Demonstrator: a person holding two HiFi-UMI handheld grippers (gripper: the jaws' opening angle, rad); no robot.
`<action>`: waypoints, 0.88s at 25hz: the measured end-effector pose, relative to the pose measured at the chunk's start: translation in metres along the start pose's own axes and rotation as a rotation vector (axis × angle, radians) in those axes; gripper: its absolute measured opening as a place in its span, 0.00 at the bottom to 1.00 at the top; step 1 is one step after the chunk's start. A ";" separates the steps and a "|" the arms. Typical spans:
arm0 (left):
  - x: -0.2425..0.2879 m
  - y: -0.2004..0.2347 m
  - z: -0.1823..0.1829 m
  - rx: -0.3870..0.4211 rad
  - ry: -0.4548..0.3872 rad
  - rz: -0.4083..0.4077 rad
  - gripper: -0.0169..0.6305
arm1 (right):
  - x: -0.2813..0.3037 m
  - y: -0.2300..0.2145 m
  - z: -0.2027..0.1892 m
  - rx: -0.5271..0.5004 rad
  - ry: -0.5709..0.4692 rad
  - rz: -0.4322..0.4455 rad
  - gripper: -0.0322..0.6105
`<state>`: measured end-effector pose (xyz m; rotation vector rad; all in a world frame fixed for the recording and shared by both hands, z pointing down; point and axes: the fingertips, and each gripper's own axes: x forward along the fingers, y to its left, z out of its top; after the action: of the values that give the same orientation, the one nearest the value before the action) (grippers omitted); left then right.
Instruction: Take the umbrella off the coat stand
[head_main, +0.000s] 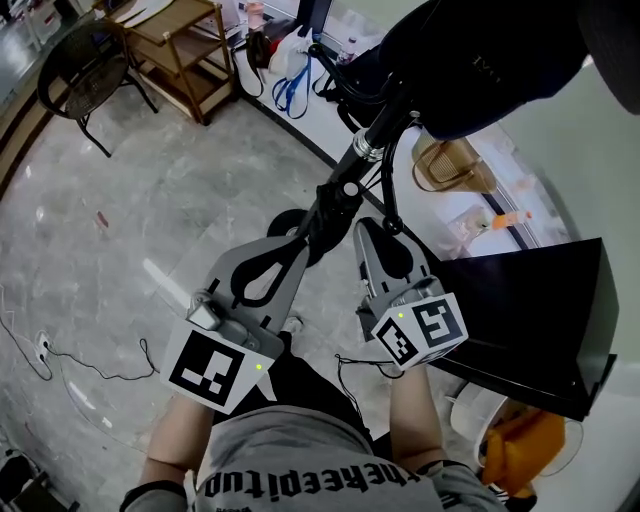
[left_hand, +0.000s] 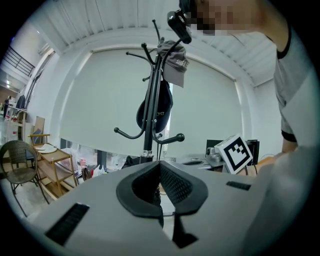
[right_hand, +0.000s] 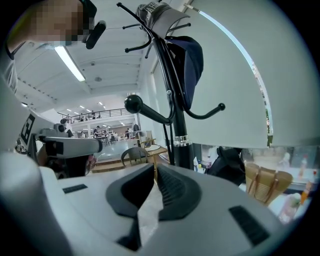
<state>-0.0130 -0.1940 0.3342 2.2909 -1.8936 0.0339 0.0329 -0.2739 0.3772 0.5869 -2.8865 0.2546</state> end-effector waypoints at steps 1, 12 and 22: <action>0.000 0.001 -0.003 -0.001 0.004 0.001 0.05 | 0.001 -0.002 -0.002 0.000 0.002 -0.002 0.07; 0.009 0.005 -0.025 -0.032 0.037 -0.004 0.05 | 0.013 -0.017 -0.022 0.001 0.035 -0.019 0.18; 0.013 0.008 -0.036 -0.023 0.064 -0.022 0.05 | 0.029 -0.021 -0.033 -0.022 0.052 -0.008 0.27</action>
<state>-0.0145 -0.2030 0.3727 2.2679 -1.8278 0.0807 0.0201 -0.2964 0.4180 0.5796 -2.8326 0.2331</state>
